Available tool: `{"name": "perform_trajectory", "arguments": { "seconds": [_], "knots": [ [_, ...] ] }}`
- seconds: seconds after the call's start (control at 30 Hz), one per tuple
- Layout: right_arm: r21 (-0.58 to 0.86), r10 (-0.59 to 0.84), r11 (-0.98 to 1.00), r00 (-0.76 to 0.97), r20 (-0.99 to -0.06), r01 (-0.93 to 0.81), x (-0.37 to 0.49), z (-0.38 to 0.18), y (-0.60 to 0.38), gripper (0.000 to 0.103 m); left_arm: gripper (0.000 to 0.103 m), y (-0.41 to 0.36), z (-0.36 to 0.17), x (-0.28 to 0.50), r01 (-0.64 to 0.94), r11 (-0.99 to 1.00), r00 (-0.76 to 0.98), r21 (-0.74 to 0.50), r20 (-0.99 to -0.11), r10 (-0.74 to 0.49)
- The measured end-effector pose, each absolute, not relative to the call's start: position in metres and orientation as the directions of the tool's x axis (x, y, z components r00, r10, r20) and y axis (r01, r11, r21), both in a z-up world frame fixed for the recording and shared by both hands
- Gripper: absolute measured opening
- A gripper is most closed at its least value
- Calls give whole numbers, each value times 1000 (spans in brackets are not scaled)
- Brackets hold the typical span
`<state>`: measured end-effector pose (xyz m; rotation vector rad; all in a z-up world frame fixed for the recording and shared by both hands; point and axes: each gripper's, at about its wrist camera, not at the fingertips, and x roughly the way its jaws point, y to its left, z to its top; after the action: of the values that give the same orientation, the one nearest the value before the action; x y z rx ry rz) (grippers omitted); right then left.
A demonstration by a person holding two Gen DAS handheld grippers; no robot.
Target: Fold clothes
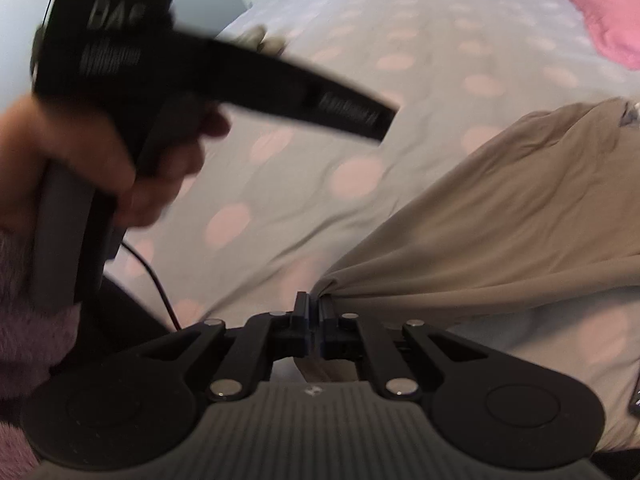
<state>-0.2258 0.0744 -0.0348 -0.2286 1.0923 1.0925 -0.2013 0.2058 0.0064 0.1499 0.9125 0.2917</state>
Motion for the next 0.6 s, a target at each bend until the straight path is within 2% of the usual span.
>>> {"name": "perform_trajectory", "arguments": {
  "seconds": [0.13,0.2,0.3,0.37,0.6],
  "knots": [
    [321,549,529,28,-835,-786,-234,-50,76,6,66,204,-5,-213,-160,960,570,231,-772,281],
    [322,534,551,28,-845,-770,-231,-54,74,11,66,204,-14,-218,-149,965,567,217,-780,263],
    [320,523,580,42,-851,-749,-219,-53,68,19,66,202,-25,-222,-134,973,567,190,-790,233],
    [291,516,599,81,-853,-746,-209,-50,62,33,66,200,-30,-223,-130,975,564,180,-795,222],
    [177,407,734,217,-887,-656,-156,-59,40,38,66,194,-55,-219,-108,982,541,157,-819,190]
  ]
}}
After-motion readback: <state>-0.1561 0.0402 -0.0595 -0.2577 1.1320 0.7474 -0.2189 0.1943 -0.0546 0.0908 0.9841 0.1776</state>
